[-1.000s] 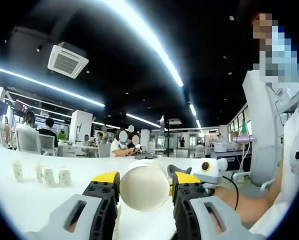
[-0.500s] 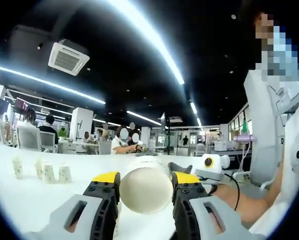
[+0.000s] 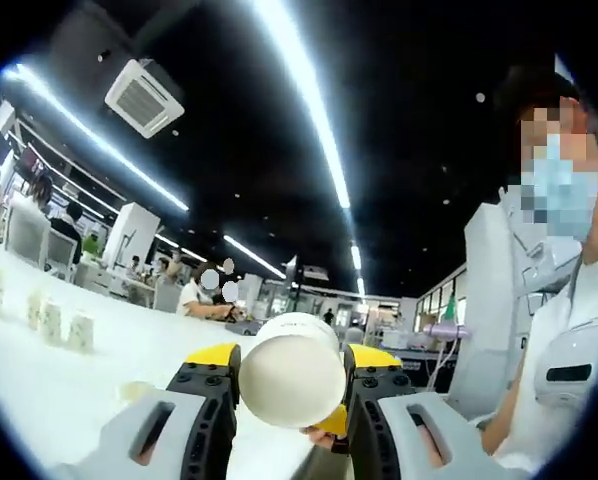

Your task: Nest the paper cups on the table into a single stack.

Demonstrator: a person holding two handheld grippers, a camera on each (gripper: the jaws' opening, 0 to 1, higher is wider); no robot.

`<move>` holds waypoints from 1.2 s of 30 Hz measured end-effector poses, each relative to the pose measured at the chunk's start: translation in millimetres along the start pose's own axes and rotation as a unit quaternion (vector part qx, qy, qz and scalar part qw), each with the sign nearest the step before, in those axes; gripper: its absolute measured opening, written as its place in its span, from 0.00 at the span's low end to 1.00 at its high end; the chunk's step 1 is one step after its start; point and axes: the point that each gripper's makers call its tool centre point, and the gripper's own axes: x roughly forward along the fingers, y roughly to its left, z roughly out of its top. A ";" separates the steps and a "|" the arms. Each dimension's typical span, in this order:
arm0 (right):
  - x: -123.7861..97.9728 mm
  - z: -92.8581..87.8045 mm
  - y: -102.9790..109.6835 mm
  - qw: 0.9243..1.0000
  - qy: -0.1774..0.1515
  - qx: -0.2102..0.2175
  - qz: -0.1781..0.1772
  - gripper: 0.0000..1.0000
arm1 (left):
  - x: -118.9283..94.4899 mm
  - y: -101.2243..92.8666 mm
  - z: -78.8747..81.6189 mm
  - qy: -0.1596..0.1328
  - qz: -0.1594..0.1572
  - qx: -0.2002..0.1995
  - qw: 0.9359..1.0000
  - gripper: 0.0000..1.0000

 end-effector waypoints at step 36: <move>5.6 31.7 23.6 0.996 -0.049 0.065 0.037 0.48 | 0.7 -11.1 -58.5 0.100 -0.003 0.125 0.987 0.43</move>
